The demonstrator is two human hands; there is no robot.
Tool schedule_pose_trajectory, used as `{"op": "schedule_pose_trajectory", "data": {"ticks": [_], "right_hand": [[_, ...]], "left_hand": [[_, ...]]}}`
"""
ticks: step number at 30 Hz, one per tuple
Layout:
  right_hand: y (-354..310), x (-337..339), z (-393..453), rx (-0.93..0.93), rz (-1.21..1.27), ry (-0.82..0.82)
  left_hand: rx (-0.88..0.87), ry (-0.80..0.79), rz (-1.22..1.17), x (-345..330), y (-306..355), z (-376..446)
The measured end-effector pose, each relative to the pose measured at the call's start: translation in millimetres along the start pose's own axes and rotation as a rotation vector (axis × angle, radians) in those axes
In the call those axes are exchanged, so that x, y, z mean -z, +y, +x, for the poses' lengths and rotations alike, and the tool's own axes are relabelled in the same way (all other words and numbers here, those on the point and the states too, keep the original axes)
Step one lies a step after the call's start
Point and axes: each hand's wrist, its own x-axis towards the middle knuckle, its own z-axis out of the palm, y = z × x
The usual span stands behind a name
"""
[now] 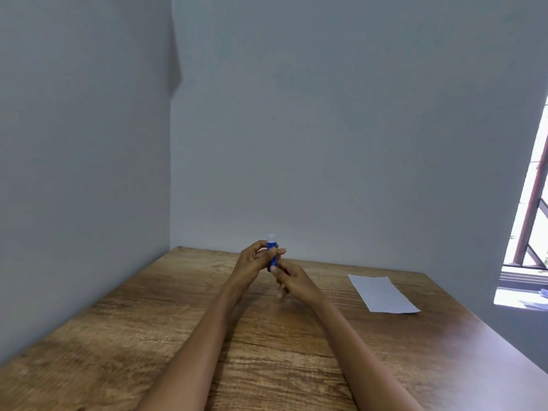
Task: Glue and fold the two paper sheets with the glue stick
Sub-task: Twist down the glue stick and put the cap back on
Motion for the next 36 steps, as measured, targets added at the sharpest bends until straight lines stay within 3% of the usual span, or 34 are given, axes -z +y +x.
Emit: {"op": "schedule_pose_trajectory", "data": {"ticks": [2,5,7,9,12,15,18,22,29,33,36], "right_hand": [[3,3,1,0.019,-0.089,0.068],[4,2,1,0.010,-0.193,0.330],[2,-3,1,0.023,-0.206,0.417],[1,-8,3,0.058,-0.117,0.375],[-2,-6,1,0.081,0.007,0.149],[0,0,-1,0.059,-0.030,0.026],[3,5,2,0.088,-0.142,0.156],[3,2,1,0.078,-0.096,0.340],[0,3,-1,0.069,0.006,0.047],[3,7,3,0.042,-0.257,0.280],[1,-2,2,0.009,-0.247,0.407]], "left_hand": [[0.017,-0.021,0.013,0,-1,1],[0.008,-0.036,0.022,-8,-1,2],[-0.012,-0.019,0.011,-13,1,3],[-0.020,0.001,-0.009,-13,3,3],[-0.010,0.047,-0.019,-4,2,3],[0.008,0.050,0.019,2,-2,3],[0.006,0.006,0.013,-2,-1,3],[-0.014,-0.015,0.009,-9,1,2],[0.004,0.013,0.010,-4,1,1],[0.014,-0.025,0.030,-8,2,-2],[0.017,-0.012,0.055,-14,1,-2]]}}
